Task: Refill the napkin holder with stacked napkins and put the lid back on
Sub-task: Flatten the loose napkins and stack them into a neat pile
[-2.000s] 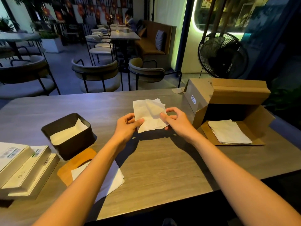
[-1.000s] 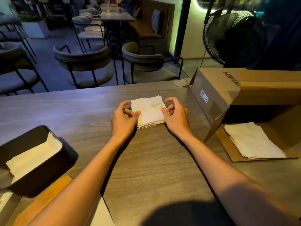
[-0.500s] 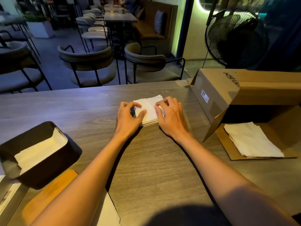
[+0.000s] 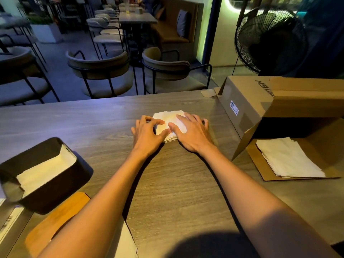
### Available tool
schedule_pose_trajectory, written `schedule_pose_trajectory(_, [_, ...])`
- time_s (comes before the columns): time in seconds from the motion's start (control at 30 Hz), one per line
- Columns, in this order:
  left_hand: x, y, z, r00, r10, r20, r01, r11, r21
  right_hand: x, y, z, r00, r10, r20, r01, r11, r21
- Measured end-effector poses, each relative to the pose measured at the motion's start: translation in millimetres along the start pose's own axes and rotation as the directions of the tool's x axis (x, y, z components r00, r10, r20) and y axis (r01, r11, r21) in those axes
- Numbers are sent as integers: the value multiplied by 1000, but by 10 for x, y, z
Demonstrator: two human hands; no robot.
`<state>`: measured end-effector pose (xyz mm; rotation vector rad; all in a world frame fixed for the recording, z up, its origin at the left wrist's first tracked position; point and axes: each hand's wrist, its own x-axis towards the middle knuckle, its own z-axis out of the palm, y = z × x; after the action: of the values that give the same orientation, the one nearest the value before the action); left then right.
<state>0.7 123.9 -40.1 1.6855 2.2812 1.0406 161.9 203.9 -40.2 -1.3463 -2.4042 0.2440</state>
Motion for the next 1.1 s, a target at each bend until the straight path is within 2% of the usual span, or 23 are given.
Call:
schedule_pose_trajectory(0.17, [7, -8, 10, 1000, 0, 12, -1, 995, 102, 5, 15, -31, 999, 6, 43, -9, 998, 67])
schedule_pose_trajectory(0.3, [11, 29, 14, 998, 15, 63, -33, 958, 283, -1, 6, -17, 994, 9, 110, -4, 999, -49])
schedule_pose_trajectory(0.4, [-12, 58, -30, 995, 3, 100, -37, 938, 345, -23, -42, -51, 986, 13, 165, 2, 996, -89])
schedule_pose_trajectory(0.63, [-342, -11, -241, 991, -15, 131, -36, 926, 375, -335, -284, -162, 962, 23, 270, 2, 996, -93])
schedule_pose_trajectory(0.83, [-846, -34, -438, 986, 49, 156, -115, 887, 446, -806, -556, -261, 941, 112, 321, -74, 989, -130])
schedule_pose_trajectory(0.9, [-976, -68, -495, 985, 69, 156, -129, 903, 410, -883, -593, -296, 931, 126, 342, -88, 988, -124])
schedule_pose_trajectory(0.97, [-1047, -100, -595, 984, 78, 161, -117, 960, 254, -909, -589, -354, 921, 131, 366, -116, 991, -63])
schedule_pose_trajectory(1.03, [-1084, -111, -739, 990, 90, 111, -101, 990, 102, -927, -575, -431, 921, 114, 371, -148, 987, 65])
schedule_pose_trajectory(1.1, [-1116, -114, -917, 994, 101, 39, -104, 991, 88, -972, -582, -513, 945, 95, 314, -147, 978, 147])
